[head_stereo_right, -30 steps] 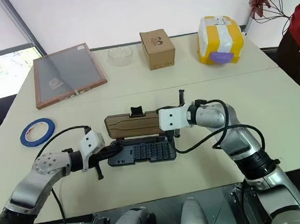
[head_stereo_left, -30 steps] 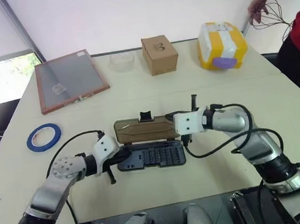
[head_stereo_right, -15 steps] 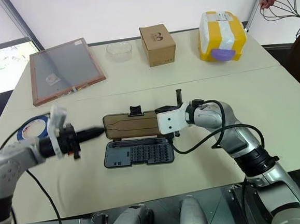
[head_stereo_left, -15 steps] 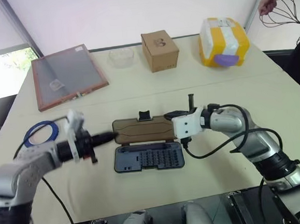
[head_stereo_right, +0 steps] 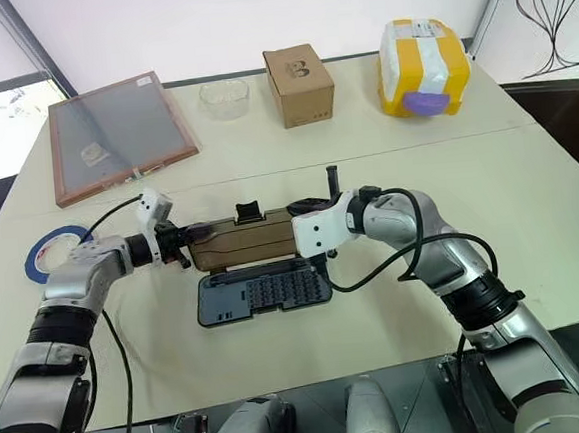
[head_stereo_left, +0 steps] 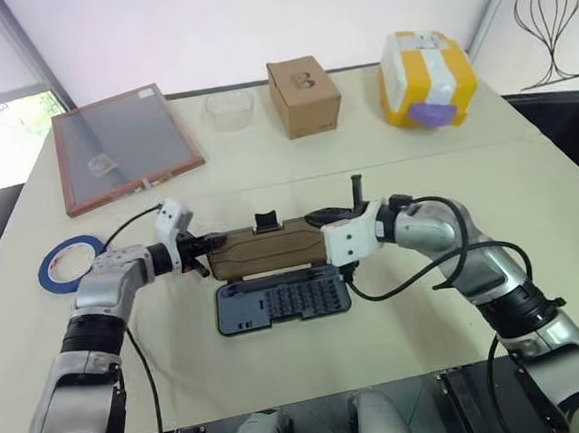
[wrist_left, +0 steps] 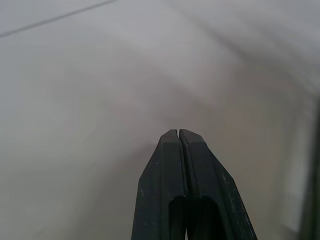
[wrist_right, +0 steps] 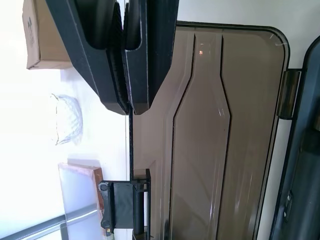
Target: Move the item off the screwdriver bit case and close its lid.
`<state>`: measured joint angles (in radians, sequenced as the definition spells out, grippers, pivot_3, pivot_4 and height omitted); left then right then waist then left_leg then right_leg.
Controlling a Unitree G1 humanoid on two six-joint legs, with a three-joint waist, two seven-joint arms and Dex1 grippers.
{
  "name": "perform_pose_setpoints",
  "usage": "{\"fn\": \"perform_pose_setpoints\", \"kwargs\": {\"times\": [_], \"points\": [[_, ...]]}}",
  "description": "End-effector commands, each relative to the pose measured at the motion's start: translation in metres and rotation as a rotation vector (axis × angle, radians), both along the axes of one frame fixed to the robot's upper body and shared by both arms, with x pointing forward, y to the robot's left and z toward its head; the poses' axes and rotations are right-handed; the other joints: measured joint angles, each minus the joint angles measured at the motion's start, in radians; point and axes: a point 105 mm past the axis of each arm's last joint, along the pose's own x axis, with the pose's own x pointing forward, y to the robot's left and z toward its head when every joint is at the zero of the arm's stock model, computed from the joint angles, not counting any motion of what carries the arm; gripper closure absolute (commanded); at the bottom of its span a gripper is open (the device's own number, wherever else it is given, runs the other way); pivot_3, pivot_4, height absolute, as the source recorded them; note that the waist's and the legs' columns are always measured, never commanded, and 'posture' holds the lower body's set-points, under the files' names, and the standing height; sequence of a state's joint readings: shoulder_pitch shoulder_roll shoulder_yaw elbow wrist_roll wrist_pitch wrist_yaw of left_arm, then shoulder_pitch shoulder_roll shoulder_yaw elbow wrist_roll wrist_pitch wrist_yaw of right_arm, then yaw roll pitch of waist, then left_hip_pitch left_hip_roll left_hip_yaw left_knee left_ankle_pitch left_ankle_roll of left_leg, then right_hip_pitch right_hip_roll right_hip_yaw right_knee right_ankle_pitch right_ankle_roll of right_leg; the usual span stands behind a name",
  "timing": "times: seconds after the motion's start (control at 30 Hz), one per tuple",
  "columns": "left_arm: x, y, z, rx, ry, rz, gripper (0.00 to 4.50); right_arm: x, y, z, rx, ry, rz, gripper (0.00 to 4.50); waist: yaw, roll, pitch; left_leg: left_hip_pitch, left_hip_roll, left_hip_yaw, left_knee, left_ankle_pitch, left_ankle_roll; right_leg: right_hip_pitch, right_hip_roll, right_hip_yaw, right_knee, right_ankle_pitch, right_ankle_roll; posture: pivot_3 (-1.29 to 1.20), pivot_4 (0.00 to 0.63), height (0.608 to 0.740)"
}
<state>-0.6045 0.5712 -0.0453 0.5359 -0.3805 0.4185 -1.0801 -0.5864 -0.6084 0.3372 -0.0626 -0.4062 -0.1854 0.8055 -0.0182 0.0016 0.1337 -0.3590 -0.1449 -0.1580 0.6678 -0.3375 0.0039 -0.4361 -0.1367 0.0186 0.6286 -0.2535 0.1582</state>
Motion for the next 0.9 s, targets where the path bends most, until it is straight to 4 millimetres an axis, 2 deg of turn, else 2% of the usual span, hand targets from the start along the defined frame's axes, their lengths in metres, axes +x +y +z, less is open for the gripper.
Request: {"fn": "perform_pose_setpoints", "kwargs": {"times": [0.03, 0.07, 0.13, 0.2, 0.23, 0.27, 0.3, 0.37, 0.43, 0.5, 0.63, 0.7, 0.8, 0.9], "points": [[0.003, 0.002, 0.009, -0.013, 0.001, -0.027, 4.5, -0.003, 0.005, 0.015, 0.03, -0.025, 0.034, 3.55, -0.001, 0.0, 0.0, 0.0, 0.0, 0.0, 0.0, 0.0, 0.0, 0.0, 0.0, 0.0, 0.0, 0.0, 0.0, 0.0, 0.15, 0.74], [0.005, 0.003, 0.01, -0.021, 0.003, -0.019, 4.5, -0.004, 0.005, 0.015, 0.028, -0.022, 0.033, 2.92, -0.001, 0.0, 0.0, 0.0, 0.0, 0.0, 0.0, 0.0, 0.0, 0.0, 0.0, 0.0, 0.0, 0.0, 0.0, 0.0, 0.15, 0.74], [0.008, 0.004, 0.013, -0.043, 0.005, -0.008, 4.5, -0.004, 0.004, 0.016, 0.024, -0.029, 0.027, 2.03, -0.001, 0.0, 0.0, 0.0, 0.0, 0.0, 0.0, 0.0, 0.0, 0.0, 0.0, 0.0, 0.0, 0.0, 0.0, 0.0, 0.15, 0.74], [0.01, 0.004, 0.017, -0.062, 0.009, -0.006, 4.5, -0.005, 0.001, 0.018, 0.016, -0.038, 0.018, 0.88, -0.001, 0.0, 0.0, 0.0, 0.0, 0.0, 0.0, 0.0, 0.0, 0.0, 0.0, 0.0, 0.0, 0.0, 0.0, 0.0, 0.15, 0.74], [0.01, 0.004, 0.021, -0.081, 0.012, -0.014, 4.5, -0.008, -0.004, 0.023, 0.002, -0.05, 0.003, 0.36, -0.001, 0.0, 0.0, 0.0, 0.0, 0.0, 0.0, 0.0, 0.0, 0.0, 0.0, 0.0, 0.0, 0.0, 0.0, 0.0, 0.15, 0.74], [0.007, 0.001, 0.029, -0.11, 0.019, -0.047, 4.5, -0.018, -0.012, 0.035, 0.04, -0.012, -0.023, 0.03, 0.001, 0.0, 0.0, -0.001, 0.0, 0.0, 0.001, 0.0, 0.0, -0.001, 0.0, 0.0, 0.001, 0.0, 0.0, 0.0, 0.15, 0.74], [0.003, -0.003, 0.036, -0.135, 0.027, -0.084, 4.5, -0.027, -0.019, 0.044, 0.08, 0.04, -0.053, 0.03, 0.004, 0.0, 0.0, -0.003, 0.0, 0.0, 0.002, 0.0, 0.0, -0.003, 0.0, 0.0, 0.001, 0.0, 0.0, 0.0, 0.15, 0.74], [-0.007, -0.007, 0.047, -0.155, 0.04, -0.156, 4.5, -0.044, -0.033, 0.06, 0.137, 0.138, -0.095, 0.03, 0.003, 0.0, 0.0, -0.018, -0.001, -0.006, 0.016, 0.0, 0.0, -0.011, 0.0, -0.003, 0.004, 0.0, 0.0, 0.0, 0.15, 0.74], [-0.029, -0.017, 0.057, -0.132, 0.059, -0.312, 4.5, -0.068, -0.065, 0.07, 0.175, 0.342, -0.205, 0.03, 0.006, 0.0, 0.001, -0.022, -0.002, -0.007, 0.016, 0.0, 0.0, -0.012, 0.0, -0.004, 0.004, 0.0, 0.0, 0.0, 0.15, 0.74], [-0.05, -0.025, 0.06, -0.092, 0.083, -0.438, 4.5, -0.087, -0.083, 0.076, 0.204, 0.48, -0.275, 0.03, 0.006, 0.0, 0.001, -0.025, -0.002, -0.009, 0.017, 0.0, 0.0, -0.011, 0.0, -0.004, 0.003, 0.001, -0.001, 0.0, 0.15, 0.74], [-0.1, -0.033, 0.057, 0.043, 0.159, -0.695, 4.5, -0.095, -0.111, 0.095, 0.314, 0.539, -0.401, 0.03, 0.005, 0.001, 0.001, -0.02, -0.002, -0.008, 0.016, -0.001, 0.001, -0.007, -0.001, -0.003, 0.001, 0.001, -0.001, 0.0, 0.15, 0.74], [-0.122, -0.033, 0.052, 0.113, 0.184, -0.791, 4.5, -0.096, -0.112, 0.089, 0.33, 0.588, -0.417, 0.03, 0.006, 0.001, 0.002, -0.016, -0.001, -0.006, 0.015, -0.001, 0.001, -0.005, -0.001, -0.002, 0.001, 0.001, -0.001, 0.0, 0.15, 0.74], [-0.109, -0.033, 0.054, 0.125, 0.14, -0.735, 4.5, -0.1, -0.094, 0.073, 0.34, 0.678, -0.352, 0.03, 0.012, 0.001, 0.003, -0.016, 0.0, -0.005, 0.015, -0.001, 0.001, -0.004, -0.001, -0.001, 0.001, 0.001, -0.001, 0.0, 0.15, 0.74], [-0.044, -0.038, 0.09, 0.053, -0.061, -0.482, 4.5, -0.101, -0.048, 0.042, 0.428, 0.785, -0.187, 0.03, 0.036, -0.005, 0.005, -0.015, 0.0, -0.005, 0.018, -0.001, 0.001, -0.002, 0.0, -0.001, 0.001, 0.001, -0.001, 0.0, 0.15, 0.74]]}}
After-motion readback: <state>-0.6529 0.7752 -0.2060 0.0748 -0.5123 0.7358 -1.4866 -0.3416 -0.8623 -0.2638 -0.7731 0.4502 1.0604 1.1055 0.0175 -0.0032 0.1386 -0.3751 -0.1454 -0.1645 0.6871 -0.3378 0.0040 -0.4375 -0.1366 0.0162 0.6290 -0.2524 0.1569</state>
